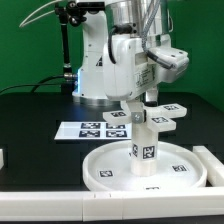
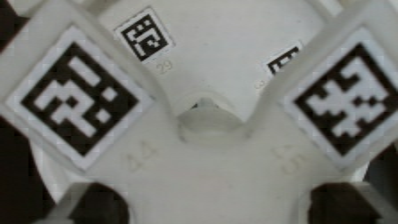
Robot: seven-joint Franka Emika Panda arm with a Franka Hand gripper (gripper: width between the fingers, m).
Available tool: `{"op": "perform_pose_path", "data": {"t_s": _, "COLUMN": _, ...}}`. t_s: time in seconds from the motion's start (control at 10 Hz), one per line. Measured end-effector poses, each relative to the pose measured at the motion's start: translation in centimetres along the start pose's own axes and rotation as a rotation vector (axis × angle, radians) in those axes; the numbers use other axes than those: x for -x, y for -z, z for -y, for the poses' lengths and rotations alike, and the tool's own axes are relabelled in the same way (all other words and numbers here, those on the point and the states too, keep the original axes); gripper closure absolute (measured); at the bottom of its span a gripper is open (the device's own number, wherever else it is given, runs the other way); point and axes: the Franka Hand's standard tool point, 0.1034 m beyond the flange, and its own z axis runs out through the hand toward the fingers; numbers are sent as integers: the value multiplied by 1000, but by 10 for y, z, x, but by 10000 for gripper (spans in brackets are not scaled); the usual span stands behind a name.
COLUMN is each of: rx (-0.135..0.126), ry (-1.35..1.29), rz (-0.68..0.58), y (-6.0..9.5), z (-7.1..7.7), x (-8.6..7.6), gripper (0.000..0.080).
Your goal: Assemble round table
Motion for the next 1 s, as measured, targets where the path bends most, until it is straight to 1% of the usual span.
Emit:
{"op": "perform_pose_path", "data": {"t_s": 0.1, "rx": 3, "ry": 27, "rz": 2, "y": 1, "z": 0, "x": 1, "gripper": 208}}
{"op": "perform_pose_path", "data": {"t_s": 0.2, "rx": 0, "ry": 69, "rz": 13, "y": 9, "z": 1, "x": 3, "gripper": 167}}
{"op": "perform_pose_path", "data": {"t_s": 0.3, "rx": -13, "ry": 86, "rz": 35, "y": 21, "z": 4, "x": 8, "gripper": 155}}
{"op": "perform_pose_path", "data": {"t_s": 0.4, "rx": -19, "ry": 98, "rz": 57, "y": 33, "z": 6, "x": 13, "gripper": 155}}
{"op": "perform_pose_path", "data": {"t_s": 0.5, "rx": -29, "ry": 107, "rz": 68, "y": 40, "z": 8, "x": 15, "gripper": 151}}
{"op": "perform_pose_path", "data": {"t_s": 0.6, "rx": -23, "ry": 109, "rz": 61, "y": 34, "z": 6, "x": 14, "gripper": 151}}
{"op": "perform_pose_path", "data": {"t_s": 0.7, "rx": -19, "ry": 111, "rz": 58, "y": 31, "z": 5, "x": 14, "gripper": 151}}
{"op": "perform_pose_path", "data": {"t_s": 1.0, "rx": -17, "ry": 118, "rz": 57, "y": 30, "z": 4, "x": 14, "gripper": 151}}
